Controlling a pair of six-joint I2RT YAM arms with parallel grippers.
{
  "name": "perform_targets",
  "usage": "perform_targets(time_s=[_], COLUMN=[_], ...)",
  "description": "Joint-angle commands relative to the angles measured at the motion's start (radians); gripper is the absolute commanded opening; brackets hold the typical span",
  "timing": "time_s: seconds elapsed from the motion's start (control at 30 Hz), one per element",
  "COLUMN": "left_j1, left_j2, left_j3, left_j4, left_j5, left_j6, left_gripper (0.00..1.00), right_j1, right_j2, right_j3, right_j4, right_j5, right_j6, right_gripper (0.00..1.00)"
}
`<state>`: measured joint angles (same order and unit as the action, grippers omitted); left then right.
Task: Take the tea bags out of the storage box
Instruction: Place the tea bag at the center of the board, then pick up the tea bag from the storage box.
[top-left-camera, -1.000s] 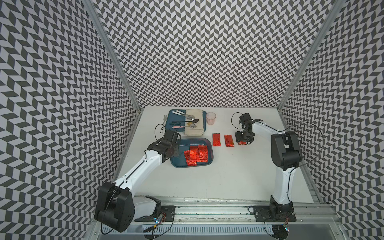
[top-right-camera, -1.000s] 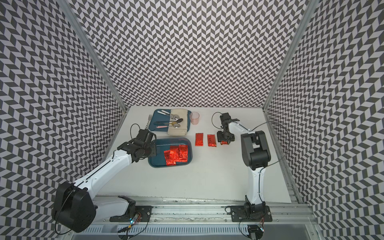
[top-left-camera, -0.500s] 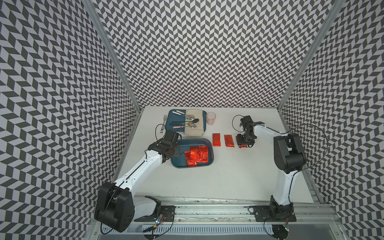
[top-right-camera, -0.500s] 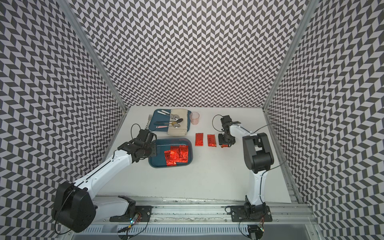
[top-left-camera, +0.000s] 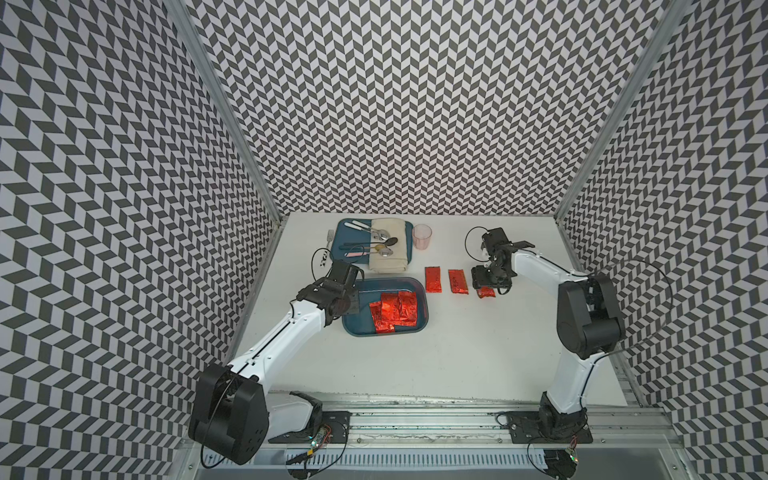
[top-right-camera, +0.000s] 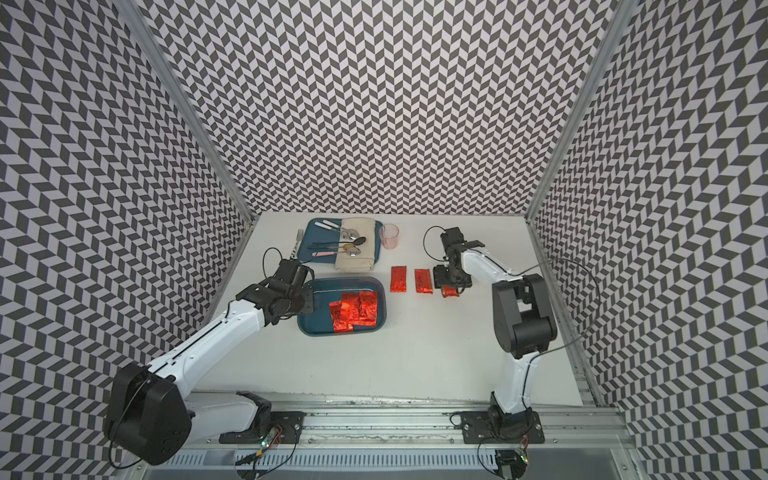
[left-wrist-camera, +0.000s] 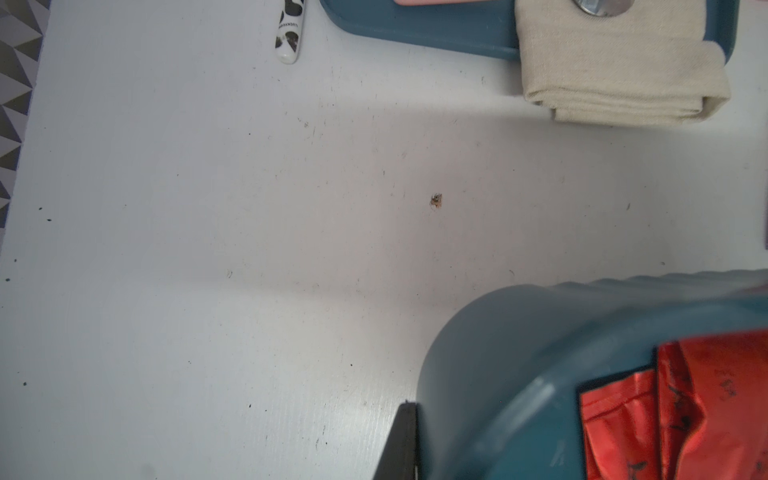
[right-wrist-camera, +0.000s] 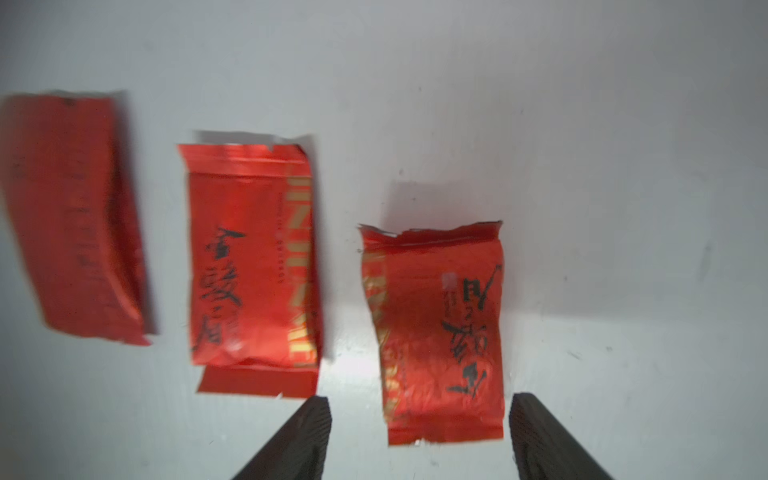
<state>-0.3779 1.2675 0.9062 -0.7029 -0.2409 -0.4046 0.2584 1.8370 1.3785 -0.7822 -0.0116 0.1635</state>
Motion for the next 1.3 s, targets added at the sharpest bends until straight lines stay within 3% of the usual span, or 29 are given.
perform_targets(time_s=[0.0, 0.17, 0.27, 0.43, 0.57, 0.9, 1.07, 1.27], left_j1=[-0.005, -0.007, -0.007, -0.010, -0.010, -0.010, -0.011, -0.012], left_j2=[-0.022, -0.020, -0.019, -0.019, -0.016, -0.012, -0.010, -0.007], left_j3=[-0.001, 0.000, 0.000, -0.003, -0.001, -0.001, -0.001, -0.001], left_j4=[0.031, 0.031, 0.031, 0.031, 0.031, 0.032, 0.031, 0.031], left_j5=[0.002, 0.003, 0.002, -0.005, -0.005, -0.002, -0.001, -0.001], left_j6=[-0.002, 0.000, 0.000, -0.002, -0.002, -0.001, -0.001, 0.000], left_gripper=[0.00, 0.00, 0.00, 0.00, 0.00, 0.00, 0.00, 0.00], right_j1=[0.058, 0.251, 0.375, 0.542, 0.601, 0.616, 0.617, 0.619], right_j2=[-0.159, -0.276, -0.264, -0.093, 0.025, 0.100, 0.120, 0.123], right_j3=[0.043, -0.065, -0.119, 0.015, 0.100, 0.100, 0.107, 0.086], right_j4=[0.032, 0.295, 0.459, 0.372, 0.302, 0.331, 0.291, 0.311], right_j5=[-0.040, -0.368, -0.447, -0.266, -0.176, -0.140, -0.091, -0.117], right_j6=[0.031, 0.135, 0.243, 0.274, 0.281, 0.327, 0.339, 0.343], right_gripper=[0.71, 0.63, 0.57, 0.53, 0.50, 0.47, 0.58, 0.58])
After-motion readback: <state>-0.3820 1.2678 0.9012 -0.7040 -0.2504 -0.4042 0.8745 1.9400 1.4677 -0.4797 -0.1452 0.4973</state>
